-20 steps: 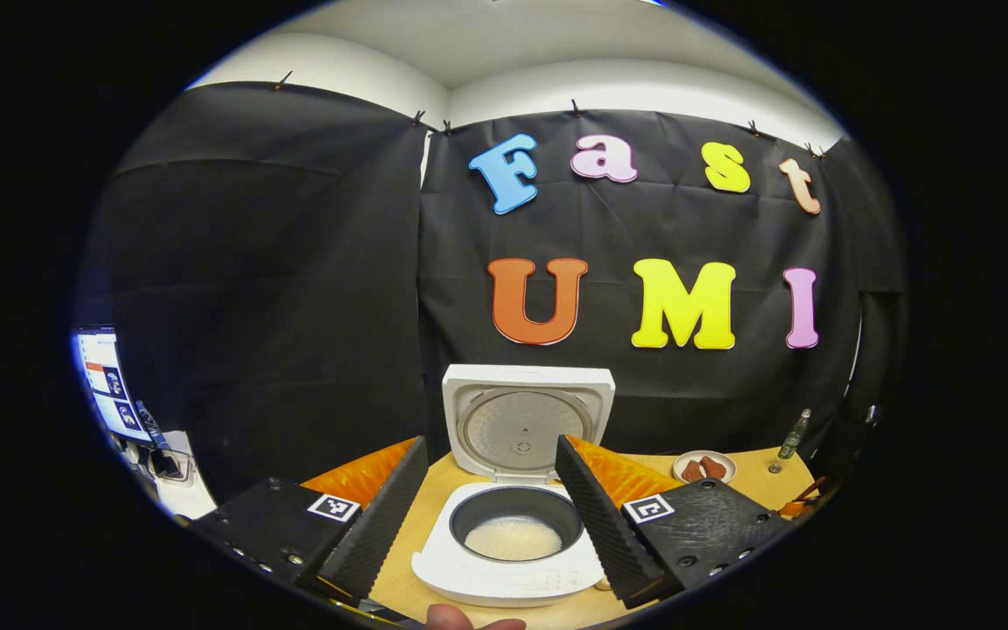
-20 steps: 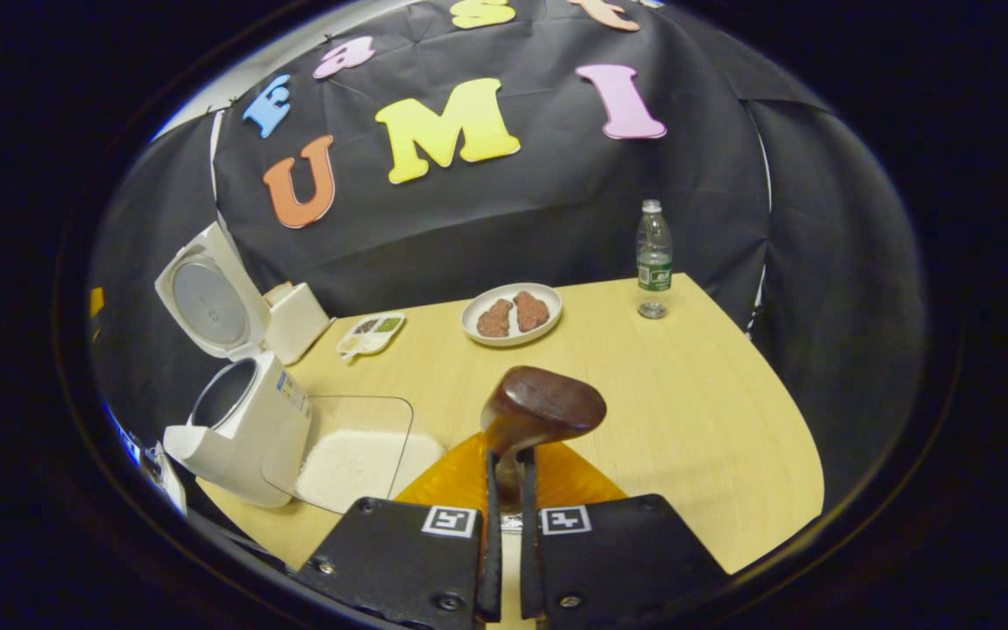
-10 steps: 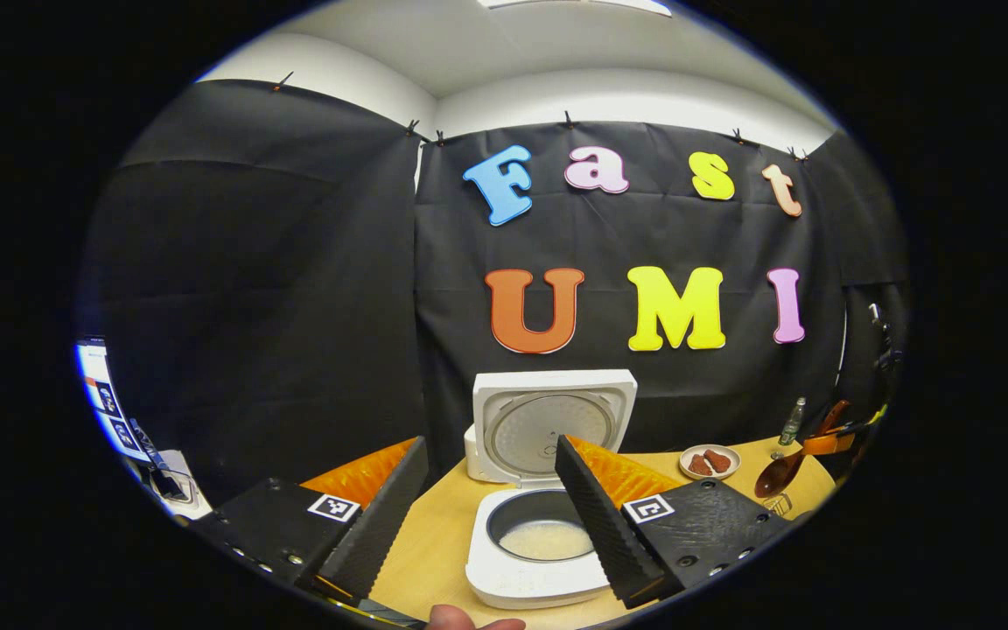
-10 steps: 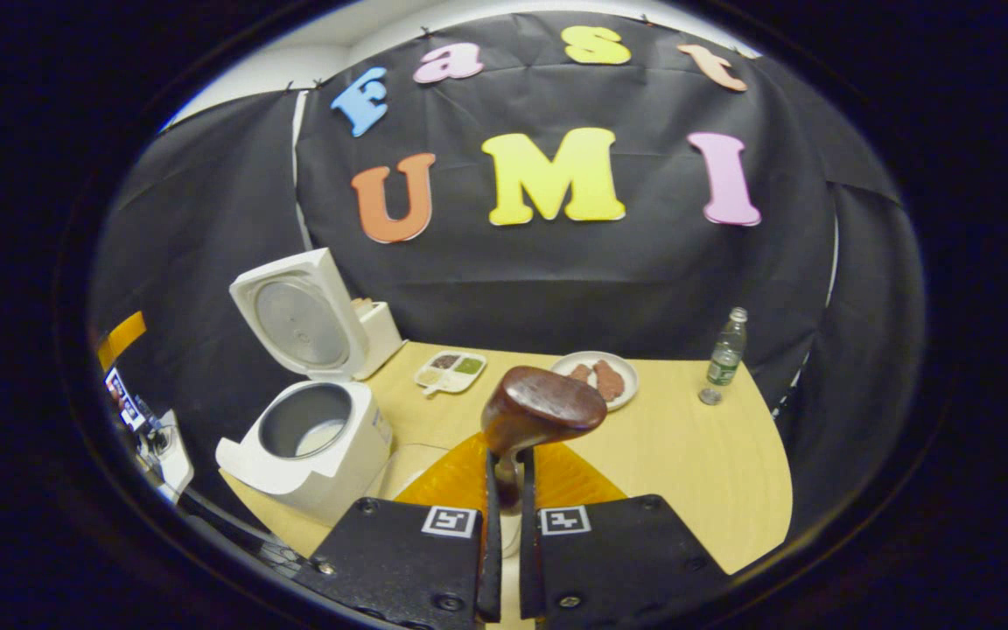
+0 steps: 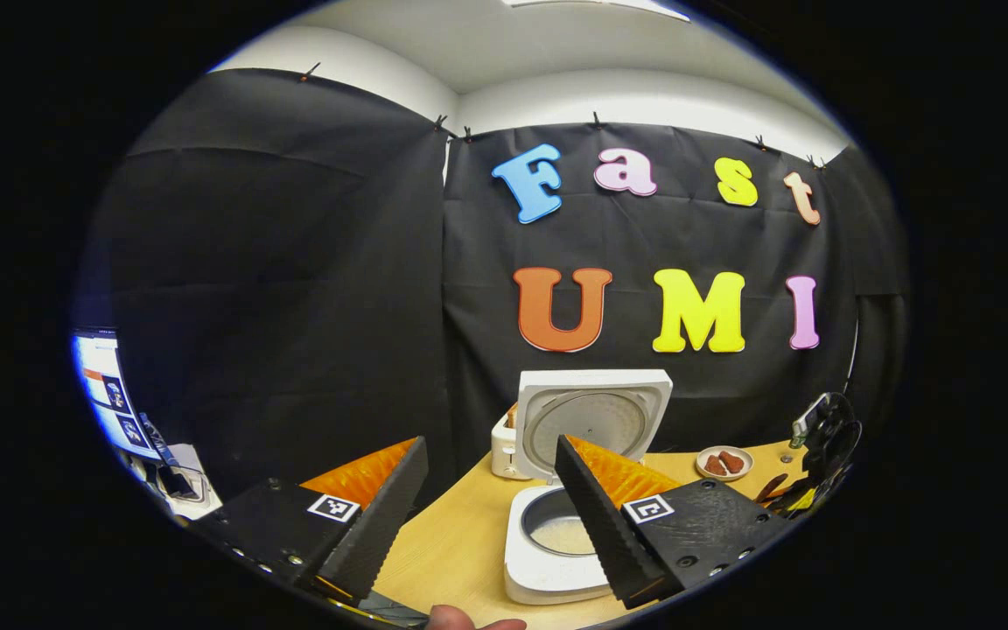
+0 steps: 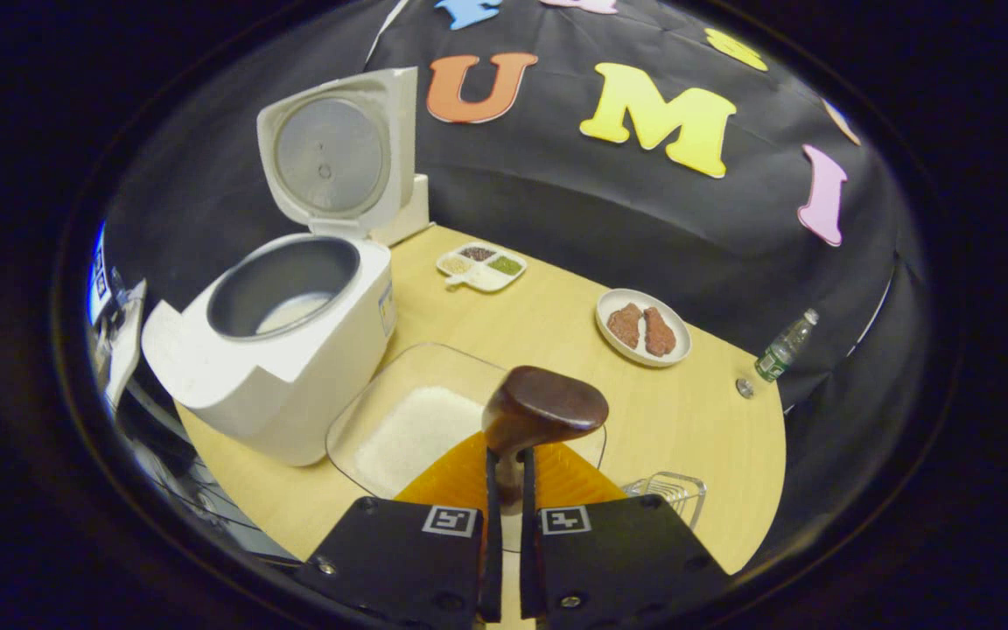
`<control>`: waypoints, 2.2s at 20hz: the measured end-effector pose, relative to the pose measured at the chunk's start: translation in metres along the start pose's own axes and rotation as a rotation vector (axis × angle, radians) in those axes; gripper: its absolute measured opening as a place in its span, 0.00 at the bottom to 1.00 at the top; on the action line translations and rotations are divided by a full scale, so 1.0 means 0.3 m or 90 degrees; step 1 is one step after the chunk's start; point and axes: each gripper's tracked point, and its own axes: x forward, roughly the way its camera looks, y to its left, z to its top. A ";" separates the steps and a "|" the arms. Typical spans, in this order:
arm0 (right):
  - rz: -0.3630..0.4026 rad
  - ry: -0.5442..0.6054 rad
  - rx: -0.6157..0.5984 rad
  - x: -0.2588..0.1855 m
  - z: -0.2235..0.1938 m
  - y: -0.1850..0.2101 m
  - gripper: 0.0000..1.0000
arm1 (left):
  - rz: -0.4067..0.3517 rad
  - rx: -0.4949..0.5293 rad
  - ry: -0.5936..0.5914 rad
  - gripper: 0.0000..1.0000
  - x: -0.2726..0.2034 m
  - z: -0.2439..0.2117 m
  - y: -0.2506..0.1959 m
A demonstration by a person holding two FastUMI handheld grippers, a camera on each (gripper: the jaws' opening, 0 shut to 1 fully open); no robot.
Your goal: Close the left gripper, press the button to open the rice cooker; take a wooden spoon from the chopstick holder with the right hand, scoop a spoonful of rice and pour it into the rice cooker, then put the wooden spoon back into the chopstick holder.
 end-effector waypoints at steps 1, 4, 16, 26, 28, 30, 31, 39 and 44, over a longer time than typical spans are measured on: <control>-0.011 0.005 -0.015 0.019 -0.019 0.004 0.13 | 0.003 -0.003 0.003 0.94 0.001 0.001 0.015; -0.011 -0.004 -0.016 0.051 -0.020 0.044 0.13 | 0.014 -0.005 0.010 0.94 -0.005 0.002 0.048; 0.180 -0.021 0.332 0.078 0.074 0.205 0.13 | 0.014 0.002 0.023 0.94 -0.023 -0.008 0.058; 0.285 -0.083 0.619 0.045 0.067 0.085 0.13 | -0.004 0.001 0.026 0.94 -0.010 0.000 -0.011; 0.282 -0.105 0.650 0.035 0.062 0.049 0.11 | -0.010 0.001 0.027 0.94 -0.006 0.005 -0.031; 0.276 -0.120 0.663 0.019 0.057 0.018 0.11 | -0.013 0.001 0.027 0.94 -0.002 0.010 -0.046; 0.277 -0.128 0.670 0.005 0.063 0.001 0.11 | -0.016 0.000 0.027 0.94 -0.002 0.011 -0.055; 0.331 -0.209 0.716 -0.146 0.227 -0.083 0.10 | -0.020 -0.003 0.021 0.94 -0.017 0.006 -0.081; 0.390 -0.225 0.671 -0.204 0.443 0.020 0.11 | -0.022 0.007 0.012 0.94 -0.025 0.005 -0.074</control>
